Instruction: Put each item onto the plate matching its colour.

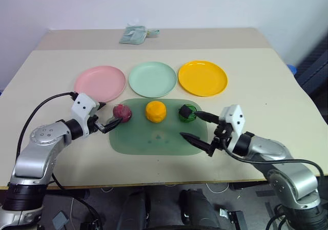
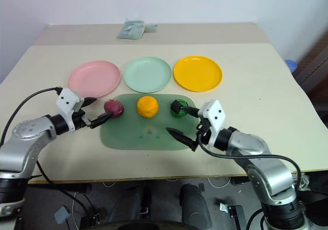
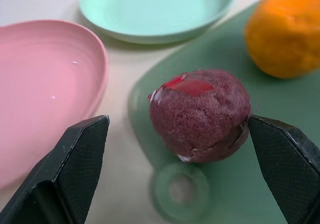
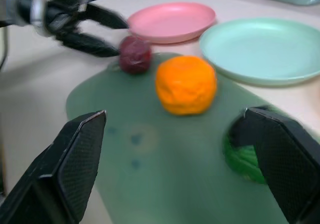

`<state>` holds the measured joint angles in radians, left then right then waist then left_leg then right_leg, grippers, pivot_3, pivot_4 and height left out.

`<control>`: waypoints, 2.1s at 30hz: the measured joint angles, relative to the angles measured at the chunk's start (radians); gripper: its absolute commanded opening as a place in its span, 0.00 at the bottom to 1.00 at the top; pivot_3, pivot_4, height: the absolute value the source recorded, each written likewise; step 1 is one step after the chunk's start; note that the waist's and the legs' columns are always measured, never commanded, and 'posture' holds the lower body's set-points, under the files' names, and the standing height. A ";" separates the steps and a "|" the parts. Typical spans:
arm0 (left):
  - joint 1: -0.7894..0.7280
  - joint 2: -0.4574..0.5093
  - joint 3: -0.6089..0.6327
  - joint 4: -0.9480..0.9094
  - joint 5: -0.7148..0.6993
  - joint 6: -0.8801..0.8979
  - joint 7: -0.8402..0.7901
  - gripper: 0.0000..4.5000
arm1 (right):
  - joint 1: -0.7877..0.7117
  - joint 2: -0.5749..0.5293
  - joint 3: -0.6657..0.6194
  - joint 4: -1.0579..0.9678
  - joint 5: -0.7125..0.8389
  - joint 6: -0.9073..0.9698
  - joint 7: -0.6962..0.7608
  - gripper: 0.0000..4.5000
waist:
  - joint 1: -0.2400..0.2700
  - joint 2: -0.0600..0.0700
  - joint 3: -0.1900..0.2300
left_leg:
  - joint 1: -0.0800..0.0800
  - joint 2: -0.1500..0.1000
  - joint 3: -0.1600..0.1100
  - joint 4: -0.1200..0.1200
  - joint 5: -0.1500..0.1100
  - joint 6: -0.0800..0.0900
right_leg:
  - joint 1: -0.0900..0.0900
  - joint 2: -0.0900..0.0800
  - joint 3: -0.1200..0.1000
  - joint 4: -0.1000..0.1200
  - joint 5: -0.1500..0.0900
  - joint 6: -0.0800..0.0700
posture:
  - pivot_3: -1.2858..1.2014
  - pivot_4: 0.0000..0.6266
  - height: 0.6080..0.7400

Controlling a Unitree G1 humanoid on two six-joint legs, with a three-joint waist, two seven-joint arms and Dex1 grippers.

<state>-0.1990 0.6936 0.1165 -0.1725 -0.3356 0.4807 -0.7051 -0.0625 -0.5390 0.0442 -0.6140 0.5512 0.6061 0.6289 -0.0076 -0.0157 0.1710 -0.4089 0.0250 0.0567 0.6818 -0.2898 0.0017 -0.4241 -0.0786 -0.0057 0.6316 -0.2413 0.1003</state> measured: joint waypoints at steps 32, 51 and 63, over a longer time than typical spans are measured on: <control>-0.127 -0.113 -0.041 0.130 0.055 0.006 0.089 0.51 | -0.087 0.050 0.093 -0.036 -0.013 0.031 -0.081 1.00 | -0.001 0.000 0.000 | 0.000 0.000 -0.001 0.001 0.000 0.000 | 0.000 0.001 0.000 0.001 0.000 0.000 | 0.52 0.24 0.95; -0.564 -0.237 -0.007 0.745 0.253 -0.127 0.449 1.00 | -0.176 0.096 0.098 0.008 -0.033 0.020 -0.094 1.00 | -0.002 -0.002 -0.001 | -0.001 -0.006 -0.002 0.001 0.000 0.000 | 0.001 0.000 -0.001 0.001 0.001 0.002 | 0.52 0.24 0.95; -0.495 -0.218 0.073 0.513 0.150 -0.251 0.313 1.00 | -0.152 0.109 0.099 0.008 -0.049 0.008 -0.105 1.00 | -0.002 -0.002 -0.001 | -0.001 -0.005 -0.001 0.001 0.000 0.000 | 0.001 -0.002 -0.001 0.001 0.001 0.002 | 0.52 0.24 0.95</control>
<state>-0.6940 0.4752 0.1895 0.3405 -0.1859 0.2300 -0.3922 -0.2141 -0.4301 0.1432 -0.6058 0.5024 0.6137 0.5236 -0.0097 -0.0178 0.1702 -0.4095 0.0200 0.0555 0.6831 -0.2897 0.0018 -0.4236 -0.0802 -0.0062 0.6323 -0.2404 0.1024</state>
